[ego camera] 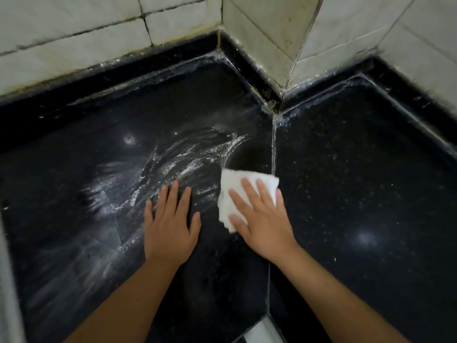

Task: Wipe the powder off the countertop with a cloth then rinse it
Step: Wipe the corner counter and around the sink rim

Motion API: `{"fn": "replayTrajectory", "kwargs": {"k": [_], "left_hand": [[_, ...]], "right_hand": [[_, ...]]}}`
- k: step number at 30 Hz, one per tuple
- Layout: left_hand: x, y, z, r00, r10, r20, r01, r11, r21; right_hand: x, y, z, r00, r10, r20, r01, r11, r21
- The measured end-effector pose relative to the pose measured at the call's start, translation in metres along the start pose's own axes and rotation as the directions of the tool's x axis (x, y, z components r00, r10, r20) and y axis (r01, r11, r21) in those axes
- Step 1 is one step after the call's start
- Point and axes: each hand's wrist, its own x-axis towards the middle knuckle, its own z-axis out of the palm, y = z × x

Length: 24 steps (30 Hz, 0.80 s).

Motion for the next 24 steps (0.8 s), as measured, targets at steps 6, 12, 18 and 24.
{"fn": "replayTrajectory", "kwargs": {"k": [6,12,18,24], "left_hand": [[0.001,0.002,0.0,1.0,-0.006,-0.005,0.006,1.0,-0.001],[0.001,0.003,-0.002,1.0,-0.008,-0.013,0.008,1.0,-0.014],[0.002,0.002,0.0,1.0,-0.028,0.002,0.028,1.0,0.002],[0.004,0.002,0.002,0.999,-0.029,-0.021,0.029,1.0,-0.005]], "right_hand": [[-0.035,0.127,-0.028,0.926,0.374,0.049,-0.375,0.927,-0.004],[0.092,0.112,-0.055,0.792,0.605,0.08,-0.61,0.78,0.142],[0.073,-0.001,-0.027,0.989,0.111,0.101,-0.118,0.99,0.072],[-0.007,0.073,-0.025,0.965,0.253,0.062,-0.252,0.967,-0.023]]}}
